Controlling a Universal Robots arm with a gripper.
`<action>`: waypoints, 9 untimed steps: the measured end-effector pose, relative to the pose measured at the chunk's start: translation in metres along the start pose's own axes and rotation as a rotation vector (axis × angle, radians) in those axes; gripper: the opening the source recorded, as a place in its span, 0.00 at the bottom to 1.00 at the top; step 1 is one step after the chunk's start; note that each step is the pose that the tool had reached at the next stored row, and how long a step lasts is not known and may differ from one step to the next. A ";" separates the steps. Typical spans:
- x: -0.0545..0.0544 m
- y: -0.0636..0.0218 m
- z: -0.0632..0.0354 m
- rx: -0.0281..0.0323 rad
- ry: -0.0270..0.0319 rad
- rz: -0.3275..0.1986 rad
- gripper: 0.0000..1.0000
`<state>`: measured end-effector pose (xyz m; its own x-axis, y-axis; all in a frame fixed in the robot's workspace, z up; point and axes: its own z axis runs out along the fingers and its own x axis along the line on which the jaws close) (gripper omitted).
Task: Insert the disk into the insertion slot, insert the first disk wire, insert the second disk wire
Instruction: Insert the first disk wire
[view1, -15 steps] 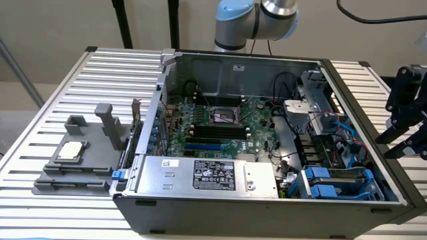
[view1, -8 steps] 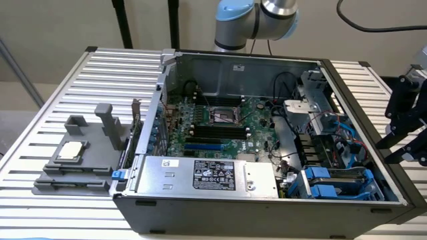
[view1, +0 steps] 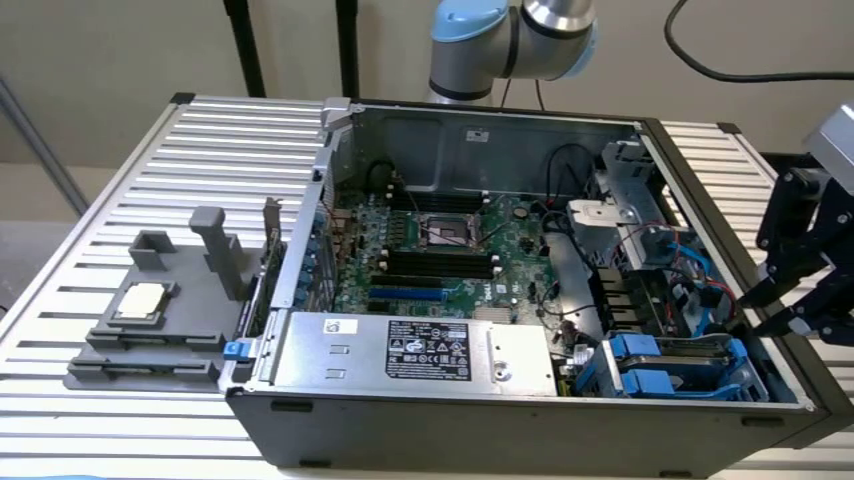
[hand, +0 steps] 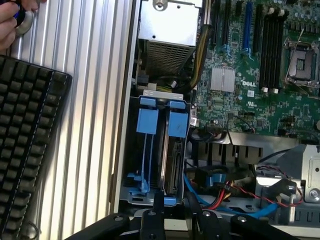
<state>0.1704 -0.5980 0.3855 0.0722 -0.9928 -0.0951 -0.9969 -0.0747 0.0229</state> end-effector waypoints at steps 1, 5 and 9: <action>-0.001 0.0004 0.0019 0.0000 -0.0001 0.000 0.31; -0.006 0.0033 0.0099 0.0008 0.0000 -0.001 0.31; -0.013 0.0063 0.0179 0.0024 0.0001 -0.001 0.31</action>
<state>0.1627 -0.5841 0.3690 0.0731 -0.9928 -0.0951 -0.9969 -0.0754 0.0204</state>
